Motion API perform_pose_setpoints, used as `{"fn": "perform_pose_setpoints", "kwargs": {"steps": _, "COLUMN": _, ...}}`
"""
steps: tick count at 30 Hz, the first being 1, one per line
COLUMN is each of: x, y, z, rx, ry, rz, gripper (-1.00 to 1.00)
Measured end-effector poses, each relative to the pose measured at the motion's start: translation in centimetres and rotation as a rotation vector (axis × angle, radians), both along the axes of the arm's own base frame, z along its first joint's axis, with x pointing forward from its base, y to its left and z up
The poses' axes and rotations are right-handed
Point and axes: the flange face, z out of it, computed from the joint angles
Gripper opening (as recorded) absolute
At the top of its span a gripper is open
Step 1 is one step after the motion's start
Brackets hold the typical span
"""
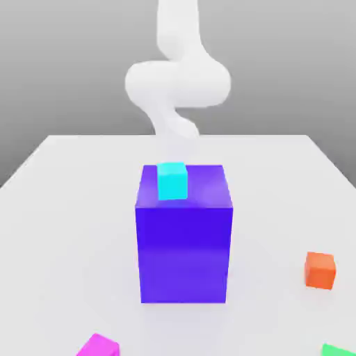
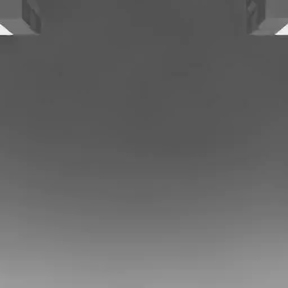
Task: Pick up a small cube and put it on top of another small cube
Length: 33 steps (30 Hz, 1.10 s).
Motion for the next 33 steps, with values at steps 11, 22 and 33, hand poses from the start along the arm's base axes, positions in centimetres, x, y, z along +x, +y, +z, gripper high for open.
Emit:
{"fn": "perform_pose_setpoints", "kwargs": {"steps": 11, "x": 11.2, "y": -4.3, "z": -16.1, "rx": 0.067, "ry": 0.277, "rz": -0.138, "gripper": 0.0}}
{"fn": "perform_pose_setpoints", "kwargs": {"steps": 22, "x": 15.2, "y": -9.2, "z": -35.5, "rx": 0.128, "ry": 0.546, "rz": -0.293, "gripper": 0.0}}
{"fn": "perform_pose_setpoints", "kwargs": {"steps": 33, "x": 13.7, "y": -11.7, "z": -54.1, "rx": 0.161, "ry": 0.724, "rz": -0.394, "gripper": 0.0}}
